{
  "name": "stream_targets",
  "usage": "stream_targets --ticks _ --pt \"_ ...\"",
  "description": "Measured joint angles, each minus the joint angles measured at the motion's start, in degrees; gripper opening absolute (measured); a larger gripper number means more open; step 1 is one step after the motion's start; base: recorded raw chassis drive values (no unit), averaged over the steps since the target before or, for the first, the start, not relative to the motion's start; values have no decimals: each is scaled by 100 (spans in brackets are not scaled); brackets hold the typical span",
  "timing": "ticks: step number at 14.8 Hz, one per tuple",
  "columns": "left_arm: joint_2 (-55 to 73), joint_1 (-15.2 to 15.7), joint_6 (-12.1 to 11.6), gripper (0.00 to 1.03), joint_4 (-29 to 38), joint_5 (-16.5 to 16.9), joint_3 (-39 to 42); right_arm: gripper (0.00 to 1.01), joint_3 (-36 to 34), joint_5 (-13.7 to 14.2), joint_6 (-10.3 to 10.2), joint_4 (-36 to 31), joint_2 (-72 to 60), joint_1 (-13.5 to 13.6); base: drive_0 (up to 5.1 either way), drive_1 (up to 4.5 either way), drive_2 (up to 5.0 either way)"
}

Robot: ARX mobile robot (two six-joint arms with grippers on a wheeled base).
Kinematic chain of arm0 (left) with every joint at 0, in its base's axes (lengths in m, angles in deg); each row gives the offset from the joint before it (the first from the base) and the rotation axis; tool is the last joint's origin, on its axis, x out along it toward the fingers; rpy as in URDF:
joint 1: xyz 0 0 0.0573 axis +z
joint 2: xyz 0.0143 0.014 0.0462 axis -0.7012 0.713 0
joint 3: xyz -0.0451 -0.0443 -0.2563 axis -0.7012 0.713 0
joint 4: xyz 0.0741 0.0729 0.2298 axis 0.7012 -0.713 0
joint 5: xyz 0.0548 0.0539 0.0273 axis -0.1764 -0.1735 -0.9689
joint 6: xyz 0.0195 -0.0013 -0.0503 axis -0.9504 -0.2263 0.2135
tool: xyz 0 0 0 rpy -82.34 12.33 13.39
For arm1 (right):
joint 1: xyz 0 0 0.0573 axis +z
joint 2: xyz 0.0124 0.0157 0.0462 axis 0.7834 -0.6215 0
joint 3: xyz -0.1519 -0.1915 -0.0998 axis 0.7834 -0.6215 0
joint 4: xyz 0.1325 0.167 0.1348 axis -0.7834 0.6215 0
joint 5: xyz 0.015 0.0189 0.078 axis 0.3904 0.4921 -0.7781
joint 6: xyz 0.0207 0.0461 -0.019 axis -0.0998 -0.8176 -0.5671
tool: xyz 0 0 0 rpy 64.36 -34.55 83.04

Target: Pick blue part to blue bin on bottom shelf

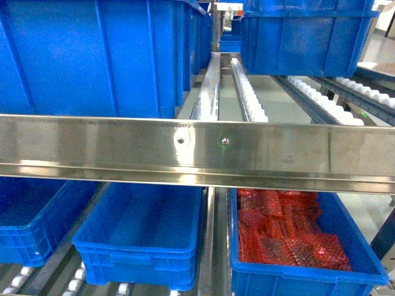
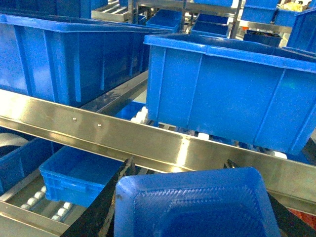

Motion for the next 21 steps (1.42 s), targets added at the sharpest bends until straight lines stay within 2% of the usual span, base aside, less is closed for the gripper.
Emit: stream_targets --ticks 21 --pt "0 0 0 44 0 0 0 98 0 0 2 2 0 0 0 0 0"
